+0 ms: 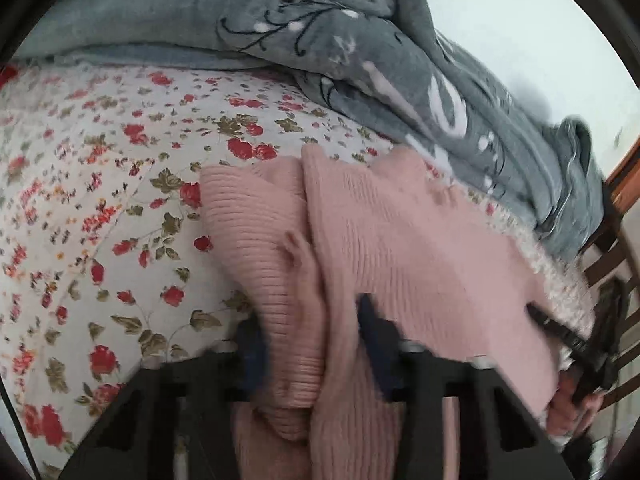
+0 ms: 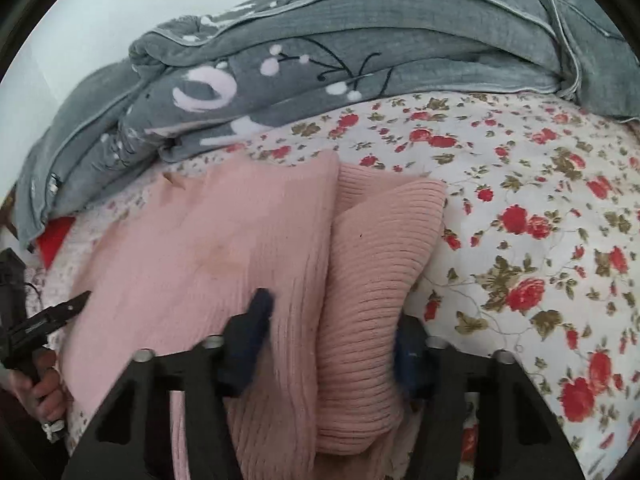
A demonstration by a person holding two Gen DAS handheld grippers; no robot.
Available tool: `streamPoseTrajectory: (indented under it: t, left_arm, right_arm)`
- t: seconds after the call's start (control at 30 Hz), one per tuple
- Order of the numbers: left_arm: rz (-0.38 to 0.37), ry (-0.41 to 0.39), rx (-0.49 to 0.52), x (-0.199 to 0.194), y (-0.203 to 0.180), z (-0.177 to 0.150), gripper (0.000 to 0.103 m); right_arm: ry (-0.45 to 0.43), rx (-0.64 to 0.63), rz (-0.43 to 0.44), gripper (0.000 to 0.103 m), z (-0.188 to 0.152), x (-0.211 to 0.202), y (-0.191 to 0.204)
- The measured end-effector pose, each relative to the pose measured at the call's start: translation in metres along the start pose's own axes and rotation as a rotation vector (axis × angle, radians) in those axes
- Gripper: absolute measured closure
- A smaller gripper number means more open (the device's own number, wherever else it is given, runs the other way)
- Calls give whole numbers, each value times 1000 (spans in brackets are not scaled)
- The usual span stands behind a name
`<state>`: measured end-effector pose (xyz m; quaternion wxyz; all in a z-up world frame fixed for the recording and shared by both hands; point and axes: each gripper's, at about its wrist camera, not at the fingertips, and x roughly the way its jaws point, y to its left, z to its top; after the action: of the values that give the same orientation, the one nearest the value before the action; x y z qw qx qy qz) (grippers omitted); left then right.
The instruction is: Fold small clothes
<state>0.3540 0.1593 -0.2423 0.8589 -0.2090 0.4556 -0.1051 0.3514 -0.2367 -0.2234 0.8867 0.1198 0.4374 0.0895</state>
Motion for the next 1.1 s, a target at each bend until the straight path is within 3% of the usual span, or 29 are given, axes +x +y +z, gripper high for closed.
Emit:
streamPoseTrajectory:
  t: [0.07,0.3,0.37,0.5,0.7,0.8,0.87,0.93,1.0,1.1]
  left_arm:
    - [-23,7,-23,-3,3,1,78]
    - [25,25,-44,-27,-18,-5,80]
    - [36,36,-18,-37,-32,-11,80]
    - [51,54,74,-68,-57,-48,80]
    - [32,98,87,-109,-57,-115,79]
    - [53,96,107,-118,-60,-133,73]
    - [107,101,109,-116,-59,-135,68]
    - [114,118,94,-119,-55,-138,67]
    - [97,106,95,-133,-51,-142,64]
    - [111,69,112,-146,-49,-144,54]
  right_arm:
    - [-21,-6,17,78,-1,-5,1]
    - [-59,55,110,81,-4,-47,-1]
    - [-70,33,103,82,-11,-67,2]
    - [-60,29,89,82,-38,-102,-4]
    - [-46,-6,91,81,-88,-143,-17]
    - [-37,-4,61,77,-107,-148,-24]
    - [-15,25,-5,63,-111,-140,-32]
    - [4,36,-33,58,-112,-142,-39]
    - [-40,63,-28,56,-119,-161,-47]
    - [-122,37,-94,54,-125,-185,-45]
